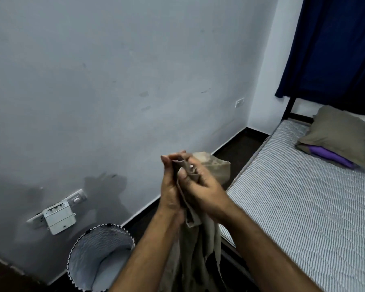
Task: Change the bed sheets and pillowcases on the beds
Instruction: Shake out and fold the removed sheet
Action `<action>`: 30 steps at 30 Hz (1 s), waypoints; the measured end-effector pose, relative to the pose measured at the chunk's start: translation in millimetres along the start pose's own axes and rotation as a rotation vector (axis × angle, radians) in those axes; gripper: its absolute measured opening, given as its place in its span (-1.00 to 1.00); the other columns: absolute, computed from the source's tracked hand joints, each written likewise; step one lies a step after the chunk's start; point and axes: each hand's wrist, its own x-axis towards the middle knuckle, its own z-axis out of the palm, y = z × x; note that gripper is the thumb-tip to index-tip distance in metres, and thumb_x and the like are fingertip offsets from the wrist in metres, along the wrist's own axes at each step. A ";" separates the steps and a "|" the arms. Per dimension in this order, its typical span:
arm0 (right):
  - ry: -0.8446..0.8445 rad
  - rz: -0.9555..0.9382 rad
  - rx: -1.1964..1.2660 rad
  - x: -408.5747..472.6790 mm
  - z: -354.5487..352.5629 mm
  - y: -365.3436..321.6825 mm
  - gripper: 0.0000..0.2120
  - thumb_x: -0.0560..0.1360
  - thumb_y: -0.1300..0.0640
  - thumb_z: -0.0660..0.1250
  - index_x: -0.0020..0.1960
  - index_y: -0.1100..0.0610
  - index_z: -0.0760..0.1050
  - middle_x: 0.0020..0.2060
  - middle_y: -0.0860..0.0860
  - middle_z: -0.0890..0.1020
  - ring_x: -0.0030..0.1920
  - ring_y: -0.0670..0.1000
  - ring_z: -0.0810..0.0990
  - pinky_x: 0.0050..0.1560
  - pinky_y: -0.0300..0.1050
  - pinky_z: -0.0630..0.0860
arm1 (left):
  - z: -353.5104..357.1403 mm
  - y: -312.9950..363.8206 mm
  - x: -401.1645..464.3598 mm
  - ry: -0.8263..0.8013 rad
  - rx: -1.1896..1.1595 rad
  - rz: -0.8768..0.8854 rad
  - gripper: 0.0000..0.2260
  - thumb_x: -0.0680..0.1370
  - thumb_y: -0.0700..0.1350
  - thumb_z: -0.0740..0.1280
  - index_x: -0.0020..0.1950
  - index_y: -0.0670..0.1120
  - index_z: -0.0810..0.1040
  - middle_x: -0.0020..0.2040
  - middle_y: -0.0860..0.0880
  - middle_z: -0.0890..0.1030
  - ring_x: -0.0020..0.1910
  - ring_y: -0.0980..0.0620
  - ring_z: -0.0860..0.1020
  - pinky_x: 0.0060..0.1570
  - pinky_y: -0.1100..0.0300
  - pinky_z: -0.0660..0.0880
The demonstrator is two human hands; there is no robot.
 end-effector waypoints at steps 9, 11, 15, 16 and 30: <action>0.334 -0.088 0.121 -7.3 -29.8 7.2 -0.74 0.59 0.03 0.31 0.10 0.21 0.61 -0.06 0.16 0.73 -0.06 0.09 0.71 -0.04 -0.05 0.66 | -4.6 24.2 1.7 -0.091 -0.188 -0.130 -0.56 0.55 0.25 0.31 -0.20 -0.12 0.63 -0.14 -0.20 0.64 -0.10 -0.19 0.68 -0.05 -0.05 0.65; 0.460 -0.118 -0.076 -4.5 -47.2 19.0 -0.75 0.53 0.12 0.45 0.18 0.14 0.56 0.03 0.12 0.69 0.03 0.05 0.68 0.09 0.01 0.63 | -9.5 31.7 3.9 -0.085 -0.219 -0.135 -0.49 0.58 0.33 0.21 -0.25 -0.07 0.59 -0.30 -0.10 0.61 -0.32 -0.09 0.63 -0.27 0.07 0.62; 0.123 0.044 -0.359 1.2 -62.9 39.0 -0.29 0.39 -0.08 0.55 0.46 -0.10 0.35 0.35 -0.05 0.48 0.33 -0.12 0.49 0.33 -0.25 0.43 | -15.7 39.9 0.5 -0.120 -0.190 -0.135 -0.48 0.56 0.35 0.18 -0.29 -0.03 0.62 -0.34 -0.01 0.61 -0.37 0.01 0.61 -0.24 0.09 0.60; 0.070 0.078 -0.350 2.9 -61.7 44.8 -0.33 0.41 -0.08 0.54 0.45 -0.06 0.38 0.32 -0.02 0.52 0.30 -0.07 0.53 0.35 -0.13 0.46 | -14.9 41.4 -2.1 -0.151 -0.174 -0.146 -0.51 0.53 0.36 0.22 -0.24 -0.02 0.62 -0.27 -0.02 0.63 -0.28 -0.03 0.63 -0.12 0.02 0.59; 0.515 -0.160 -0.043 42.7 -64.9 -2.9 -0.93 0.60 0.19 0.35 -0.02 0.13 0.46 -0.25 -0.12 0.56 -0.15 -0.13 0.49 -0.05 -0.14 0.46 | -26.5 54.6 12.9 -0.151 0.608 0.459 -0.79 0.61 -0.05 0.35 -0.02 -0.14 0.72 0.01 -0.18 0.70 0.07 -0.10 0.67 0.20 0.00 0.56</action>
